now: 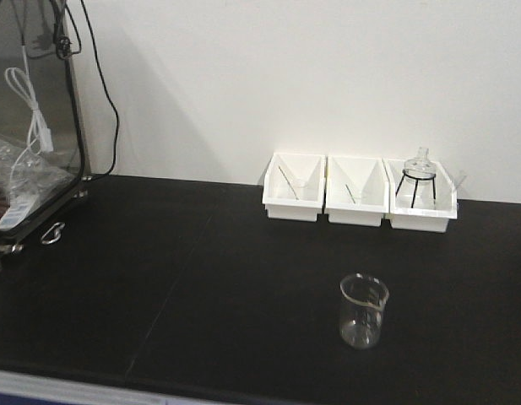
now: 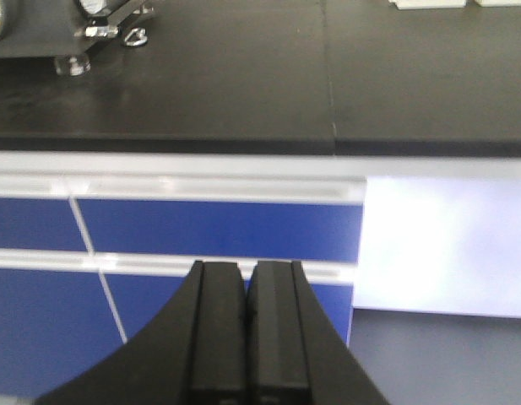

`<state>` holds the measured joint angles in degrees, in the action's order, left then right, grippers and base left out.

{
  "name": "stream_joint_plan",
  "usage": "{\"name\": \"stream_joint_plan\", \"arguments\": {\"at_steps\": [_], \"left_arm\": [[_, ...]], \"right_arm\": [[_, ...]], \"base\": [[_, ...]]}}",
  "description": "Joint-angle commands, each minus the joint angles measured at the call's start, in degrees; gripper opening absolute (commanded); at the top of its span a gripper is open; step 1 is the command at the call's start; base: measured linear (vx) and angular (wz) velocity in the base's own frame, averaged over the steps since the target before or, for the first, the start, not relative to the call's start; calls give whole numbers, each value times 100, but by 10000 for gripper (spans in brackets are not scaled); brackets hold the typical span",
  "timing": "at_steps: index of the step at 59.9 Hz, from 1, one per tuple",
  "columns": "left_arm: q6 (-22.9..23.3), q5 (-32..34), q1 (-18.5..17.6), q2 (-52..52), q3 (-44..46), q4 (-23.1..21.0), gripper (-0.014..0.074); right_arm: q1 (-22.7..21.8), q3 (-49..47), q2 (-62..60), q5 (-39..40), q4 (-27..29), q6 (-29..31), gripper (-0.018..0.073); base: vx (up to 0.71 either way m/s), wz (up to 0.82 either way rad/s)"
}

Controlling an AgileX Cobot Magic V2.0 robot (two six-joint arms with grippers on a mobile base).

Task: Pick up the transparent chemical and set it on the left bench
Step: 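Move the held pipette toward the bin with the flask stand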

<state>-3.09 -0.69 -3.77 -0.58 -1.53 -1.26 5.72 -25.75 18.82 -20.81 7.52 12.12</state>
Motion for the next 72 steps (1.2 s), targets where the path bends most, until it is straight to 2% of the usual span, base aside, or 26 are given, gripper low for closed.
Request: {"name": "stream_joint_plan", "arguments": {"at_steps": [1,41,72], "left_arm": [[45,449,-10,-110,-93,-4,-3],[45,449,-10,-110,-93,-4,-3],[45,449,-10,-110,-93,-4,-3]], "right_arm": [[-3,-159,36,479,-14,7,-3],[-3,-159,36,479,-14,7,-3],[-3,-159,36,479,-14,7,-3]], "base": [[46,-2],[38,-23],[15,-14]]}}
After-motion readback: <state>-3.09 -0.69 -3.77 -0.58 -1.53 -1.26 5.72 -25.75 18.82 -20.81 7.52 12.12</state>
